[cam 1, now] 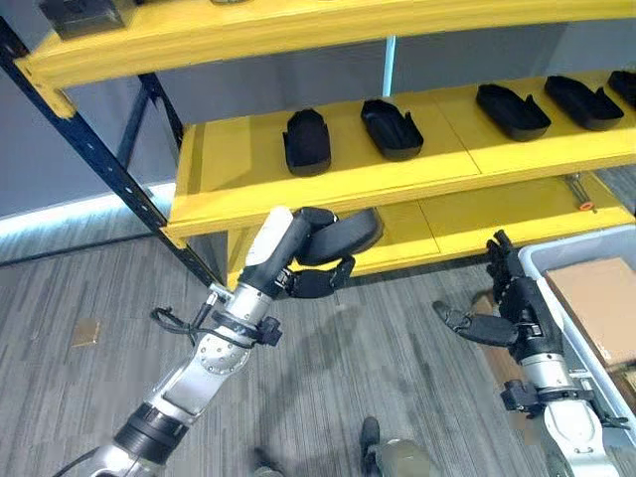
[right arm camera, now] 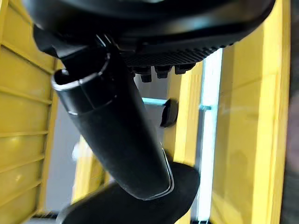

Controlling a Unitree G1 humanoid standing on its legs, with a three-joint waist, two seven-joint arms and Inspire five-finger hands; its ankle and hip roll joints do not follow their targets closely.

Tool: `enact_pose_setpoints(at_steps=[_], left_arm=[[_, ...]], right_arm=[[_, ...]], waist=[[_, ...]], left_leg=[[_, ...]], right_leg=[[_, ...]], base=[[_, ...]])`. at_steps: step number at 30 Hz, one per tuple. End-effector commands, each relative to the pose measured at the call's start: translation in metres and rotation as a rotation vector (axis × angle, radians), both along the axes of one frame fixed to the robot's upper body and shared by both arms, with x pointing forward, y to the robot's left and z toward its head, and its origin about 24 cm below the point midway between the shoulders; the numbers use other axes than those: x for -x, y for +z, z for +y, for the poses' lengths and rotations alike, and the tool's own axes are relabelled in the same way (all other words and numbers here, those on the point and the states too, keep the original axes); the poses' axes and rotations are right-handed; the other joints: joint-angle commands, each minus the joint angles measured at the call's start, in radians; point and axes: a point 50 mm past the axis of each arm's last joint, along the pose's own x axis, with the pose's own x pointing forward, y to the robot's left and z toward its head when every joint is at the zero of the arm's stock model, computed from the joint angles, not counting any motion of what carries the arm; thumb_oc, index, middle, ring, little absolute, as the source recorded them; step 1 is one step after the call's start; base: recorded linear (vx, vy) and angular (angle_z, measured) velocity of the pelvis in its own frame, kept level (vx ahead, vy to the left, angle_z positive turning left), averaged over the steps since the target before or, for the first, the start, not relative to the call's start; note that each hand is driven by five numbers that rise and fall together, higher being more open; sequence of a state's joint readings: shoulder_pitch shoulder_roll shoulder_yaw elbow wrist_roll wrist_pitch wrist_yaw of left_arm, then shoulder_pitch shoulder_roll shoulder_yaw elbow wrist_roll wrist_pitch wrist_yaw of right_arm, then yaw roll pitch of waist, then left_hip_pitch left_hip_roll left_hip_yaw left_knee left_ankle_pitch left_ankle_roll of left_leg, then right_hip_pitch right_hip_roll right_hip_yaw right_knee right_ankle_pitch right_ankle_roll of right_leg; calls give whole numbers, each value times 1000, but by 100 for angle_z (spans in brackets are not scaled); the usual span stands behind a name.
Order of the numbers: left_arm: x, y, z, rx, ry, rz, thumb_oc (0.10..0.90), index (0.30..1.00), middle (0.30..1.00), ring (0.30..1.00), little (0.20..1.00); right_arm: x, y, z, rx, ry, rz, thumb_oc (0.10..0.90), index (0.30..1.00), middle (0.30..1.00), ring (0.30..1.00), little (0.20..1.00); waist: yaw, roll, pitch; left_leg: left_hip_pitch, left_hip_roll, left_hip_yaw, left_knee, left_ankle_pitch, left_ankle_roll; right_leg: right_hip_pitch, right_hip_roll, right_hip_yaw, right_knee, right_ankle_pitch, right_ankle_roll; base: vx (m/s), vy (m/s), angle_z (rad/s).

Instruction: Move parts from the plastic box to the shelf.

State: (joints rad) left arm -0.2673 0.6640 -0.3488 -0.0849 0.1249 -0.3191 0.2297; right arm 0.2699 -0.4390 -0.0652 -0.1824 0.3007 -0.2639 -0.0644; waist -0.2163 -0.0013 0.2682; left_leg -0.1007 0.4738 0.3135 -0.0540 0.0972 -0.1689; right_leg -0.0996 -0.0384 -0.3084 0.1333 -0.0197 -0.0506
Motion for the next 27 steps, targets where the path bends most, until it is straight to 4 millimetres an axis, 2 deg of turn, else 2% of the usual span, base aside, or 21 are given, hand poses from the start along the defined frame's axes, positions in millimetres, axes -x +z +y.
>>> enact_pose_setpoints(at_steps=[1,2,5,8,12,17,20,27], left_arm=[[14,77,14,193,19,-397,400,300,300,300,300],[15,77,18,199,35,-406,400,300,300,300,300],[16,83,23,171,66,-449,400,300,300,300,300],[14,85,26,156,80,-457,400,300,300,300,300],[8,83,32,166,128,-454,400,300,300,300,300],[3,81,35,163,160,-451,400,300,300,300,300],[0,78,37,154,177,-434,400,300,300,300,300],[0,73,40,158,190,-411,400,300,300,300,300]], right_arm=[[1,49,-1,69,29,-270,900,1000,1000,1000,1000],[1,48,-1,59,26,-268,900,1000,1000,1000,1000],[-3,48,0,50,19,-281,900,1000,1000,1000,1000],[-5,48,2,41,19,-285,900,1000,1000,1000,1000],[-9,45,5,50,20,-264,900,1000,1000,1000,1000],[-11,45,7,58,23,-260,900,1000,1000,1000,1000],[-12,43,10,66,41,-248,900,1000,1000,1000,1000],[-12,42,11,65,52,-236,900,1000,1000,1000,1000]], waist=[[1,46,-37],[4,52,-34],[16,67,-33],[25,62,-29],[27,49,-31],[23,42,-40],[23,36,-49],[25,33,-63]], left_leg=[[54,26,42,-4,269,-38],[83,32,79,0,236,-37],[95,31,105,-1,218,-44],[80,8,109,64,180,-41],[40,-54,127,132,111,-26],[32,-93,150,142,84,-11],[35,-121,177,139,72,-1],[32,-153,192,119,72,10]], right_leg=[[92,-75,20,53,-60,133],[76,-79,18,98,-89,132],[51,-88,37,135,-102,141],[77,-117,41,127,-109,153],[146,-182,33,68,-90,186],[169,-220,25,25,-58,209],[176,-244,21,-5,-15,227],[189,-263,1,-50,37,248]], base=[[211,222,-33],[216,244,-36],[103,133,-49],[226,200,-4],[230,206,6],[132,116,13],[141,106,-3],[89,48,-5]])
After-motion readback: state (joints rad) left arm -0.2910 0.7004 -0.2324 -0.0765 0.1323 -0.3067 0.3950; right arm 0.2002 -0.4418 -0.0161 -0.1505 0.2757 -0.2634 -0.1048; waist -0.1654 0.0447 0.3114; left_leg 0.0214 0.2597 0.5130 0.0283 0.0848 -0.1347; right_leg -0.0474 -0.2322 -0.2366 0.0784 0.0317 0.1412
